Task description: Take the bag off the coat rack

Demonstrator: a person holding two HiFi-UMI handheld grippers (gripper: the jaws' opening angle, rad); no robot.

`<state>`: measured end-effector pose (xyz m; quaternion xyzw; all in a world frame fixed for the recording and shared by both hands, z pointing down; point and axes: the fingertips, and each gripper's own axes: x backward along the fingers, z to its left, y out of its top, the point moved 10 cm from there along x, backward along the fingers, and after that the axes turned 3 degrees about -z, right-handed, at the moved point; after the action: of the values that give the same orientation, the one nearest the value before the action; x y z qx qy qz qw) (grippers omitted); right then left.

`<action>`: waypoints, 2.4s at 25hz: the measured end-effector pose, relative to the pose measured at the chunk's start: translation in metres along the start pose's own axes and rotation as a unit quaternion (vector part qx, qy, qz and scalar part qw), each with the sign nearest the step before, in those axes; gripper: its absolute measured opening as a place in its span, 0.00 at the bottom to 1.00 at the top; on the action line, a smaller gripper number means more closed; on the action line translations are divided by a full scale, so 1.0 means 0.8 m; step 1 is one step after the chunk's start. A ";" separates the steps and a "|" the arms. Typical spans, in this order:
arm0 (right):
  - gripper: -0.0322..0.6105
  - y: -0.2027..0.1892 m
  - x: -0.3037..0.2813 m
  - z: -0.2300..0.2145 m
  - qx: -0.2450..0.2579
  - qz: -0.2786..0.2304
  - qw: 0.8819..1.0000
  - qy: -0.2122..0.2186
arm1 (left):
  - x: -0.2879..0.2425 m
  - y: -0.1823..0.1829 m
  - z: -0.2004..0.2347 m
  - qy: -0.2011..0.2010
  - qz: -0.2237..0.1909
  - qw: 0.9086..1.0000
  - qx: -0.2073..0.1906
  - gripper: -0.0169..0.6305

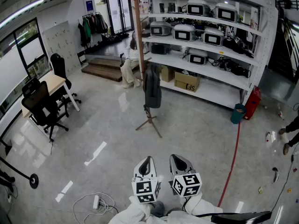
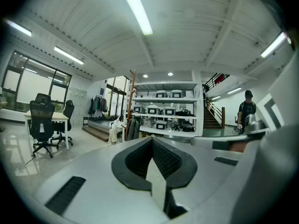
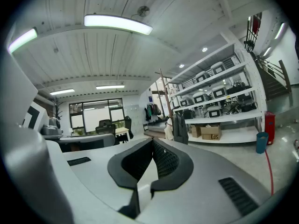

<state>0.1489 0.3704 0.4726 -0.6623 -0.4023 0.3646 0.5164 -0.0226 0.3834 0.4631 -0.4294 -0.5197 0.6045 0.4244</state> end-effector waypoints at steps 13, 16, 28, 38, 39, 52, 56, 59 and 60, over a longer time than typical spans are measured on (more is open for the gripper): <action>0.07 0.016 -0.076 -0.039 0.010 -0.008 1.000 -0.011 | -0.090 0.015 0.024 -0.009 -0.012 1.000 -0.007 0.01; 0.07 0.024 -0.103 -0.045 0.013 -0.017 1.000 -0.013 | -0.118 0.023 0.034 -0.017 -0.019 1.000 -0.009 0.01; 0.07 0.054 -0.223 -0.074 0.012 -0.029 0.999 -0.027 | -0.230 0.052 0.079 -0.032 -0.023 0.999 -0.012 0.01; 0.07 0.054 -0.320 -0.093 0.001 -0.034 0.998 -0.045 | -0.311 0.053 0.124 -0.047 -0.019 0.998 -0.020 0.01; 0.07 0.054 -0.330 -0.094 0.001 -0.034 0.998 -0.045 | -0.319 0.053 0.130 -0.049 -0.020 0.998 -0.018 0.01; 0.07 0.040 -0.409 -0.099 0.011 -0.007 0.998 -0.066 | -0.386 0.044 0.184 -0.052 -0.007 0.999 0.001 0.01; 0.07 0.036 -0.418 -0.101 0.005 -0.003 0.997 -0.079 | -0.387 0.038 0.194 -0.048 0.003 0.999 0.005 0.01; 0.07 0.038 -0.429 -0.100 0.009 -0.005 0.997 -0.081 | -0.392 0.036 0.203 -0.044 0.006 0.999 0.006 0.01; 0.07 0.039 -0.432 -0.099 0.013 -0.007 0.997 -0.081 | -0.394 0.036 0.205 -0.043 0.006 0.999 0.006 0.01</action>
<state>0.0832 0.0202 0.4812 -0.6214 -0.4424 0.4185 0.4929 -0.0963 0.0345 0.4739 -0.4031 -0.5312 0.6283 0.4007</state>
